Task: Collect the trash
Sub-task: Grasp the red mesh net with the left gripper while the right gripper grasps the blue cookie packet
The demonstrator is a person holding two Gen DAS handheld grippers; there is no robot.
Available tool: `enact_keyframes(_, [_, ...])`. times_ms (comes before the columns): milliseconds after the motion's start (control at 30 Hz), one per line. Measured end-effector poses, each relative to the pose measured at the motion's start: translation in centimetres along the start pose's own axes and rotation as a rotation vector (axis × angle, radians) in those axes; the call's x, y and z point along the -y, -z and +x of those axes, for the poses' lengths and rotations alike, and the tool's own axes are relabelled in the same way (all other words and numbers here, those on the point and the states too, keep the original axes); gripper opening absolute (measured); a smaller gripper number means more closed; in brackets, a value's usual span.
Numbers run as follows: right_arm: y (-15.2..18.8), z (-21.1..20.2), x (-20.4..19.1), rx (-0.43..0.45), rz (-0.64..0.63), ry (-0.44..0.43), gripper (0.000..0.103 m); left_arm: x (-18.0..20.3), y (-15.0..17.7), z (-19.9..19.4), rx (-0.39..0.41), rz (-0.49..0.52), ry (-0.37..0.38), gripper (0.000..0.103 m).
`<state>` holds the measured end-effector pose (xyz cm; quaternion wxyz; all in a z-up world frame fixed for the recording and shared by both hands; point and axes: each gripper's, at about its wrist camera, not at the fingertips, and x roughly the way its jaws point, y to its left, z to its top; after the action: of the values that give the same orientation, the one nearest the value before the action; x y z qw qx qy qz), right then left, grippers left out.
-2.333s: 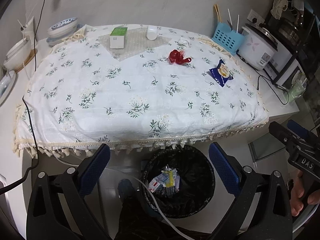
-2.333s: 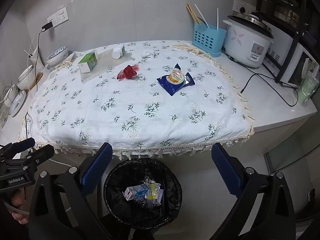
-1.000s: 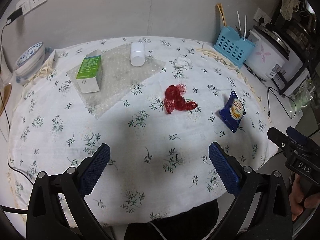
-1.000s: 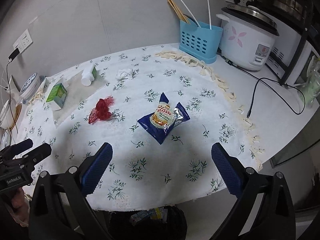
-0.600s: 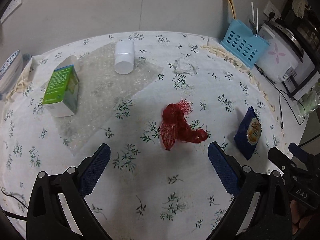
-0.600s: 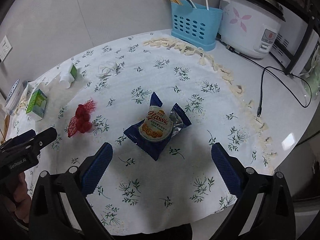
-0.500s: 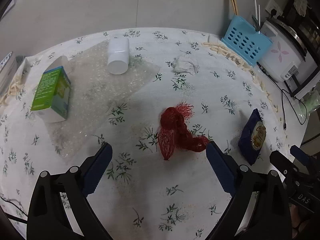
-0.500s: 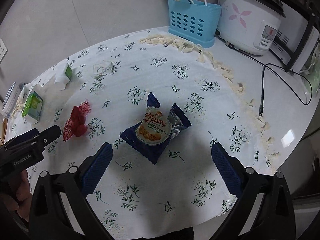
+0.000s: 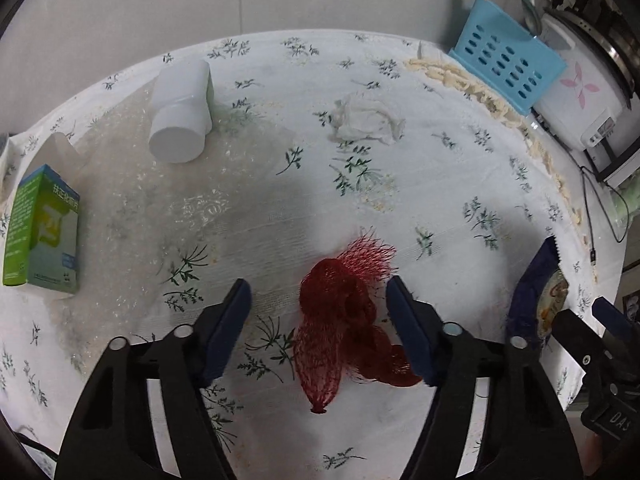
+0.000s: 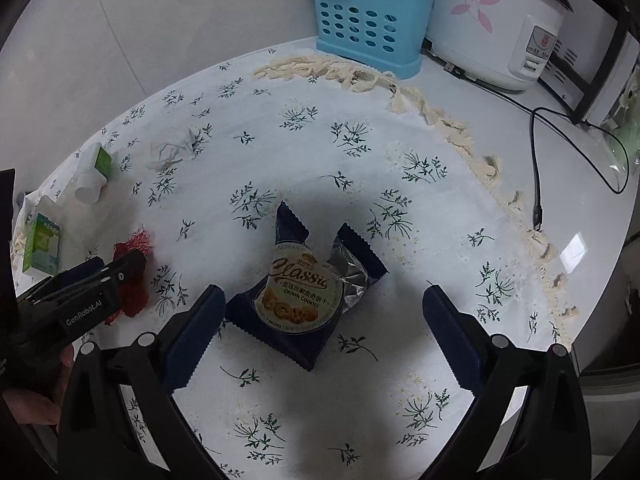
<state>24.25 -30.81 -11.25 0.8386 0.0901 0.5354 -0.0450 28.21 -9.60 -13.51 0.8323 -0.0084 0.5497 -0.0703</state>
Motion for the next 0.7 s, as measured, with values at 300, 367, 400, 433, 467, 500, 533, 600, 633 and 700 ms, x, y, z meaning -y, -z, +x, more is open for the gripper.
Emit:
enact_keyframes(300, [-0.4,2.7,0.5,-0.067,0.083,-0.002,0.087,0.6,-0.1,-0.1,0.005,0.071,-0.082,0.022])
enact_keyframes(367, [-0.5,2.8,0.7,-0.071,0.1,-0.011,0.084,0.6,-0.3,-0.2,0.006,0.073,-0.069,0.018])
enact_keyframes(400, [-0.6,2.8,0.6,-0.07,0.103,-0.013,0.082,0.5,-0.2,-0.4,0.005,0.073,-0.059,0.016])
enact_keyframes(433, [-0.7,2.8,0.6,-0.069,0.1,-0.013,0.077,0.4,-0.2,-0.6,0.008,0.075,-0.051,0.016])
enact_keyframes(467, [-0.8,2.8,0.4,-0.07,0.095,-0.01,0.072,0.4,-0.1,-0.9,0.013,0.076,-0.048,0.016])
enact_keyframes(500, [-0.9,2.8,0.4,-0.072,0.091,-0.01,0.069,0.2,-0.1,-1.2,0.021,0.077,-0.046,0.016])
enact_keyframes(533, [-1.0,2.9,0.3,-0.083,0.09,-0.004,0.061,0.1,0.2,-1.6,0.026,0.076,-0.043,0.016])
enact_keyframes(600, [-1.0,3.3,0.4,-0.105,0.099,-0.007,0.052,-0.3,0.3,-2.2,0.032,0.066,-0.033,0.016])
enact_keyframes(633, [-0.9,3.3,0.5,-0.105,0.107,-0.014,0.052,-0.4,0.3,-2.4,0.036,0.064,-0.029,0.016])
enact_keyframes(700, [-0.9,3.4,0.6,-0.1,0.106,-0.014,0.051,-0.6,0.4,-2.8,0.041,0.062,-0.028,0.016])
